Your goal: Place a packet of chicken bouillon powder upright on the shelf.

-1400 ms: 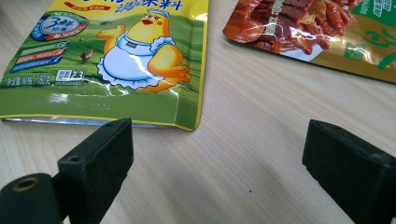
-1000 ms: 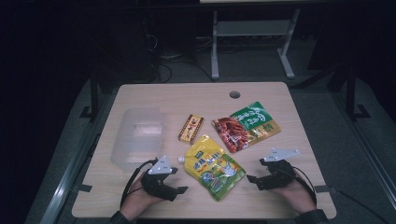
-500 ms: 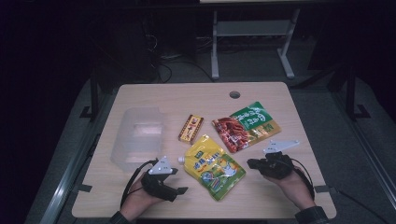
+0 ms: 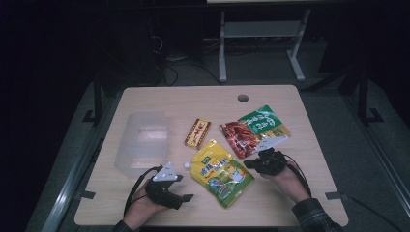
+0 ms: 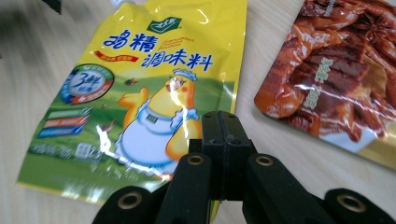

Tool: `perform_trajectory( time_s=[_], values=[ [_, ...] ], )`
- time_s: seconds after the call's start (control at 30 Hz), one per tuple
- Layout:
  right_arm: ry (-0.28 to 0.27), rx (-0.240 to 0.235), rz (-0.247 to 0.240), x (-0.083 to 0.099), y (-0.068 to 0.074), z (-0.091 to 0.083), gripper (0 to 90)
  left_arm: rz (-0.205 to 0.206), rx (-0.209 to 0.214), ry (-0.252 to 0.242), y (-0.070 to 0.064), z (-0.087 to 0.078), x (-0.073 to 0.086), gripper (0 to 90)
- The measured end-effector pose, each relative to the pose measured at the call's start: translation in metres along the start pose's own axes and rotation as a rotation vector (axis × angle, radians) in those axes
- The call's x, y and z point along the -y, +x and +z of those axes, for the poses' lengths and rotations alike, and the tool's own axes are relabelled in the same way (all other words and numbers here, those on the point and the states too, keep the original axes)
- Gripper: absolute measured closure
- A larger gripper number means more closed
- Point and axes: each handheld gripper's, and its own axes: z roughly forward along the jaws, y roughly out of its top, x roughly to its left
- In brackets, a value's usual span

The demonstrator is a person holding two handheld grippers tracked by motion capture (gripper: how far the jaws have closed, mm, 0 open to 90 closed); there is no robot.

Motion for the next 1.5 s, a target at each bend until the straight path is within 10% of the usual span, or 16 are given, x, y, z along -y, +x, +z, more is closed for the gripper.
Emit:
perform_trajectory(
  time_s=[0.8,1.5],
  values=[
    [0.088,-0.052,-0.052,-0.014,-0.006,0.035,89.9,0.006,0.0,0.002,0.0,-0.002,0.0,21.6],
    [0.133,-0.199,-0.212,-0.006,0.042,0.036,89.8,0.01,0.001,0.002,0.001,-0.002,0.0,21.6]
  ],
)
